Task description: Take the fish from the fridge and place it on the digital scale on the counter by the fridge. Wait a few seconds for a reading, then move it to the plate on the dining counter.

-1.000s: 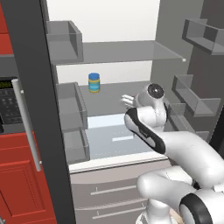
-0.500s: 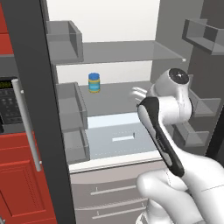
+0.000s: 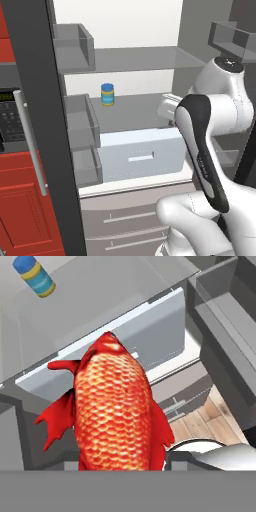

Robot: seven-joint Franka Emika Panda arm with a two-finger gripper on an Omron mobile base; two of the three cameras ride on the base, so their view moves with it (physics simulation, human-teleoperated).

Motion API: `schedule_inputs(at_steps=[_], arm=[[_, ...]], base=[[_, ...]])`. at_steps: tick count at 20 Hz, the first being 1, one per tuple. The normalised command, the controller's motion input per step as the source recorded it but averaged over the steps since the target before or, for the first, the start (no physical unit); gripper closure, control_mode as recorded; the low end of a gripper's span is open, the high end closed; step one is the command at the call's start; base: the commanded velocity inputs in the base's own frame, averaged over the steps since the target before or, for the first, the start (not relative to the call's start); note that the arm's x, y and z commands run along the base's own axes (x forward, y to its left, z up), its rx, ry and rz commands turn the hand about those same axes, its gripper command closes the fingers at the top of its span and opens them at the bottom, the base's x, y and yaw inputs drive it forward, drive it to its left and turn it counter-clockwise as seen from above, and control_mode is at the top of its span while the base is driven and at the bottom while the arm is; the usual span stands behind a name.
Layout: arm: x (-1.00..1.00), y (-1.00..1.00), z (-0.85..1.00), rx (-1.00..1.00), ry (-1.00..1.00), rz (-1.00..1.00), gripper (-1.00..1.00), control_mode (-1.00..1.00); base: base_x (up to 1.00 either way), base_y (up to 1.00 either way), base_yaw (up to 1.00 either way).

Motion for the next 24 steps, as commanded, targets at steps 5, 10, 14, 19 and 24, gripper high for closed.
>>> schedule_inputs(at_steps=[5, 10, 14, 19, 24], arm=[[-0.52, 0.00, 0.09, 0.00, 0.11, 0.02, 1.00, -1.00], [-0.24, 0.00, 0.00, -0.01, 0.00, 0.00, 1.00, 1.00], [0.00, 0.00, 0.00, 0.00, 0.00, 0.00, 1.00, 1.00], [0.00, 0.00, 0.00, 0.00, 0.00, 0.00, 1.00, 1.00], [0.00, 0.00, 0.00, 0.00, 0.00, 0.00, 1.00, 1.00]], base=[[0.00, 0.00, 0.00], [-0.30, 0.02, 0.00], [-0.99, 0.11, -0.01], [-1.00, 0.01, -0.07], [-0.94, -0.21, -0.07]])
